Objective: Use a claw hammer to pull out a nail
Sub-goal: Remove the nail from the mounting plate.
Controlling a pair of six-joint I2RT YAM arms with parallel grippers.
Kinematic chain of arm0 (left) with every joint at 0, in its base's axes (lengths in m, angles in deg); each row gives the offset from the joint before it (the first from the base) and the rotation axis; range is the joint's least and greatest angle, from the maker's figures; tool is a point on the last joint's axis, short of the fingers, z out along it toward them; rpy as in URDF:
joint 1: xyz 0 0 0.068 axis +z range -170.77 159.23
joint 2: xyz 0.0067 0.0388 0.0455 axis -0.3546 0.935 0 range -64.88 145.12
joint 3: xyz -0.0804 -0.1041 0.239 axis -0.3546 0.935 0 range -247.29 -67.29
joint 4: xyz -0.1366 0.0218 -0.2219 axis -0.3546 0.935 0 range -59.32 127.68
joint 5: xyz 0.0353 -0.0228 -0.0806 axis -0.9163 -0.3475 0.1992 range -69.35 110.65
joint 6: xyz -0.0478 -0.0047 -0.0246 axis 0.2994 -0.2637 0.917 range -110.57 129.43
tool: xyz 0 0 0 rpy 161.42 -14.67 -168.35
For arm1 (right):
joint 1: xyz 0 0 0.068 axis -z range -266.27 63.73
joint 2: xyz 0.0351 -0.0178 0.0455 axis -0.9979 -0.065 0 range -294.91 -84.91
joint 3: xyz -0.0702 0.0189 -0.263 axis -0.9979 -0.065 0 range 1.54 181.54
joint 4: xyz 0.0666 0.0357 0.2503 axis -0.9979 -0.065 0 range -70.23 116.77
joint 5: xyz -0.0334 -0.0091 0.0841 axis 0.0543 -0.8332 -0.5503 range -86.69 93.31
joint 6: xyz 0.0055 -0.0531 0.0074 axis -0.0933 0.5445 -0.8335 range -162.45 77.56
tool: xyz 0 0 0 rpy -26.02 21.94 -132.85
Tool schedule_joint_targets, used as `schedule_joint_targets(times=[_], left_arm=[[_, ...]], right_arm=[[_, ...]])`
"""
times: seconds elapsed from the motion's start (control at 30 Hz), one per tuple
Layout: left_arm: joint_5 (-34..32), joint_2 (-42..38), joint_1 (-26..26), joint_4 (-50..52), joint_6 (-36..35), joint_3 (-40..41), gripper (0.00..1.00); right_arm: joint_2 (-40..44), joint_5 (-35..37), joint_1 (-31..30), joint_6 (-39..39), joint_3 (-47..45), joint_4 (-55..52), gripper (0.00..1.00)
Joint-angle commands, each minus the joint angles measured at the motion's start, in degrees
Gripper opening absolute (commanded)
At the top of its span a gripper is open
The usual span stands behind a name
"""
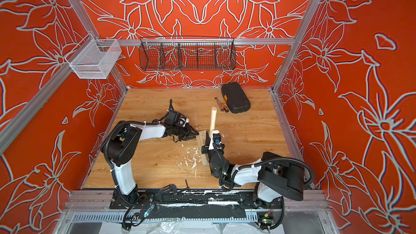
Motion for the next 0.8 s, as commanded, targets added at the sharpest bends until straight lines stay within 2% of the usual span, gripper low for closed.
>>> schedule_joint_targets(times=[0.0,0.2,0.37,0.53,0.77], left_arm=[[-8.30,4.68,0.28,10.38,1.00,3.85,0.31],[-8.26,4.45,0.35,10.04,1.26,4.62,0.31],[-7.96,4.81,0.35,9.78,1.62,4.73,0.31],[-7.95,4.30,0.35,10.12,1.35,4.56,0.31],[-7.69,4.22,0.35,9.78,1.52,4.37,0.31]], right_arm=[[-9.98,2.34,-2.83,-12.02,-4.24,-9.29,0.00],[-17.97,6.96,-5.38,-9.97,-4.23,-0.94,0.00],[-21.88,9.29,-7.62,-4.58,-3.22,5.36,0.00],[-19.31,9.78,-7.80,0.33,-2.29,5.65,0.00],[-10.98,9.27,-6.70,8.53,1.69,-0.57,0.00]])
